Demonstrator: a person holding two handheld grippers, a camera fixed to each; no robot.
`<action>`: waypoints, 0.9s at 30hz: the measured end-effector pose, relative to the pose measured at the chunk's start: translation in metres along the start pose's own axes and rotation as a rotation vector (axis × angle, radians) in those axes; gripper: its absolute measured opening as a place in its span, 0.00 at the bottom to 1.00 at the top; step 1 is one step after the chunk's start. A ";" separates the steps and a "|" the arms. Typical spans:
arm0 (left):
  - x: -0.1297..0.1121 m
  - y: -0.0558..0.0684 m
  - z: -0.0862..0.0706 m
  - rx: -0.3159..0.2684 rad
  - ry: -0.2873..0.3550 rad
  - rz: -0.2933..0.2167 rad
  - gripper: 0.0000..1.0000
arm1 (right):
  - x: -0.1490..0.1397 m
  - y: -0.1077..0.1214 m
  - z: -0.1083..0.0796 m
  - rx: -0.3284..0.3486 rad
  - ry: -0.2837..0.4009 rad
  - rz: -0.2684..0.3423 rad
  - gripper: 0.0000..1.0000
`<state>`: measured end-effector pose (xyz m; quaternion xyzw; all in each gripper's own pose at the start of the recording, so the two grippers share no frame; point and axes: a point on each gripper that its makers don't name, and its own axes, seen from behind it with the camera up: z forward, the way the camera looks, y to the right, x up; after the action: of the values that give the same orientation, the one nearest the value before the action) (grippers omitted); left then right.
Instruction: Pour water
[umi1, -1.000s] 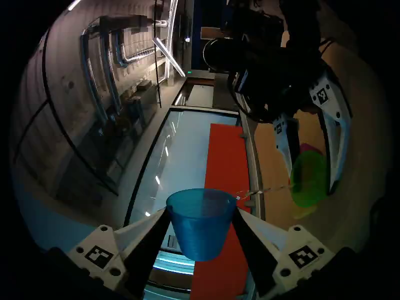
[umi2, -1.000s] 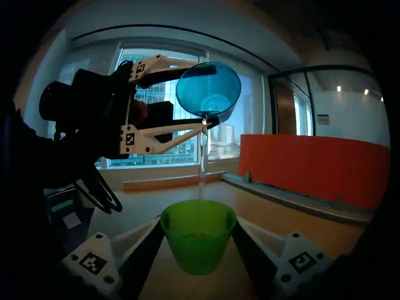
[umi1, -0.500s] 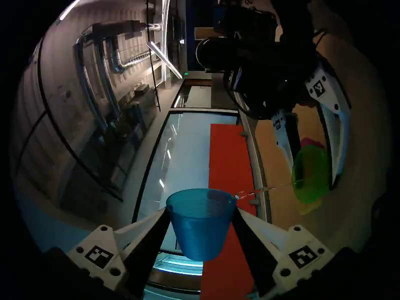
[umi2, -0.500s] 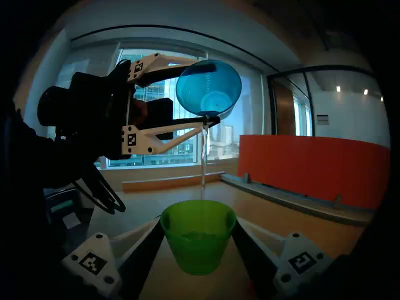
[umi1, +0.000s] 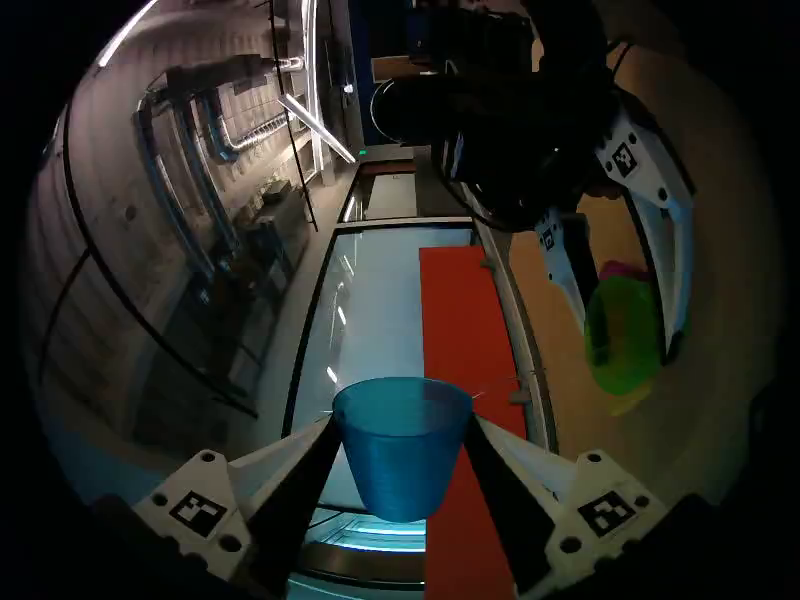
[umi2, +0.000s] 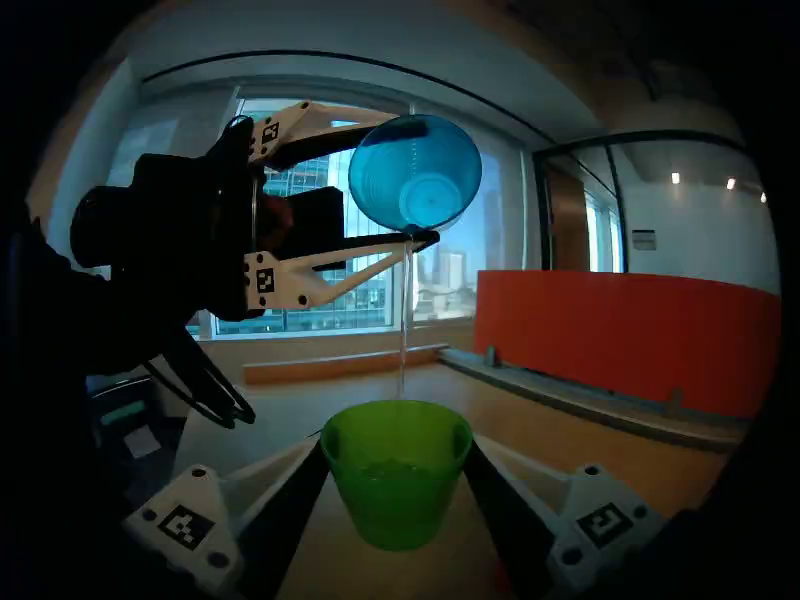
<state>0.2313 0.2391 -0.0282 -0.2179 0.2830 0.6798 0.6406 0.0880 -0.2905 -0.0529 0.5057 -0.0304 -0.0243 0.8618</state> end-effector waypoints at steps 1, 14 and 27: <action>0.000 0.000 0.000 0.000 0.000 0.006 0.85 | 0.000 0.000 0.000 0.000 0.001 0.000 0.90; 0.003 0.000 0.000 0.006 0.002 0.032 0.85 | 0.000 0.000 -0.001 -0.002 0.002 0.002 0.90; 0.001 0.001 -0.001 0.007 0.000 0.003 0.85 | 0.000 0.000 -0.001 -0.005 0.004 0.000 0.90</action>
<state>0.2306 0.2391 -0.0294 -0.2153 0.2859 0.6795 0.6404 0.0879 -0.2895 -0.0536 0.5036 -0.0288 -0.0235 0.8631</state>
